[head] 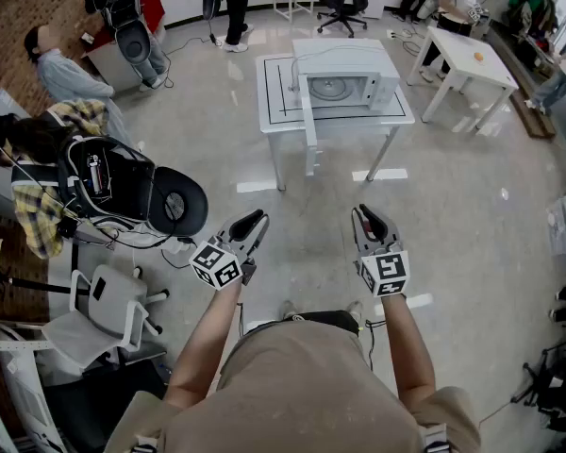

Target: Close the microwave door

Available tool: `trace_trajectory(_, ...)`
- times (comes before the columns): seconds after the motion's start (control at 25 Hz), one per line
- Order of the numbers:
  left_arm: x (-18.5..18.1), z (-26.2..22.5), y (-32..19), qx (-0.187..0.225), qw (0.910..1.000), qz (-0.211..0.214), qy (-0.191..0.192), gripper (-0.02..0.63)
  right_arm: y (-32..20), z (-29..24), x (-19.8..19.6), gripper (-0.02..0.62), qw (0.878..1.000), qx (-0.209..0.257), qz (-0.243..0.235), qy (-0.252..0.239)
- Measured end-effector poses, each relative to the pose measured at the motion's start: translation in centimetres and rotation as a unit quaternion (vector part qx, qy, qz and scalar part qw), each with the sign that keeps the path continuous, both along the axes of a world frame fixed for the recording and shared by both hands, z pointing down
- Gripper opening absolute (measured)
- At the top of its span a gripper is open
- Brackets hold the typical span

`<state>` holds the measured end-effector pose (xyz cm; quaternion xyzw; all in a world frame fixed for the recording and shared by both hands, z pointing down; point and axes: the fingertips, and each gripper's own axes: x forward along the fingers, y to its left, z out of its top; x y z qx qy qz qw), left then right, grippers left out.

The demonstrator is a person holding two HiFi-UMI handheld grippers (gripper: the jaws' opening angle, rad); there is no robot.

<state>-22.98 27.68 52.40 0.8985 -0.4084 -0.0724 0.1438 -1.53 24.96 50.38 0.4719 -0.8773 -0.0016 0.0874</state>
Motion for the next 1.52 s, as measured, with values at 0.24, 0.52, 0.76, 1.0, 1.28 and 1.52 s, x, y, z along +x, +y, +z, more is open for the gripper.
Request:
trace_trajectory(0.24,-1.0,0.1,0.1,0.001,1.0000,0.005,0.001,0.057,0.2,0.4,-1.1,0.057,1.000,-0.004,0.002,-0.001)
trace_trajectory(0.52,-1.5,-0.2,0.0,0.002,1.0000,0.008,0.005,0.057,0.2,0.3,-2.1,0.061,0.999,-0.020,-0.015,-0.024)
trace_trajectory(0.76,-1.6,0.5,-0.3,-0.001,0.9999,0.008,0.011,0.057,0.5,0.2,-3.0,0.063,1.000,-0.016,-0.020,-0.015)
trace_trajectory(1.0,-0.6,1.2,-2.2,-0.015,0.9998,0.009,0.008,0.057,-0.3,0.0,-2.8,0.094,0.999,-0.021,-0.040,-0.016)
trace_trajectory(1.28,1.0,2.4,-6.5,-0.027,0.9996,-0.003,-0.004,0.057,-5.3,1.7,-2.5,0.101,0.998,-0.027,-0.062,-0.001)
trace_trajectory(1.52,0.6,2.9,-9.3,-0.044,0.9986,-0.018,-0.021,0.057,-9.6,3.4,-3.8,0.111,0.996,-0.039,-0.076,-0.003)
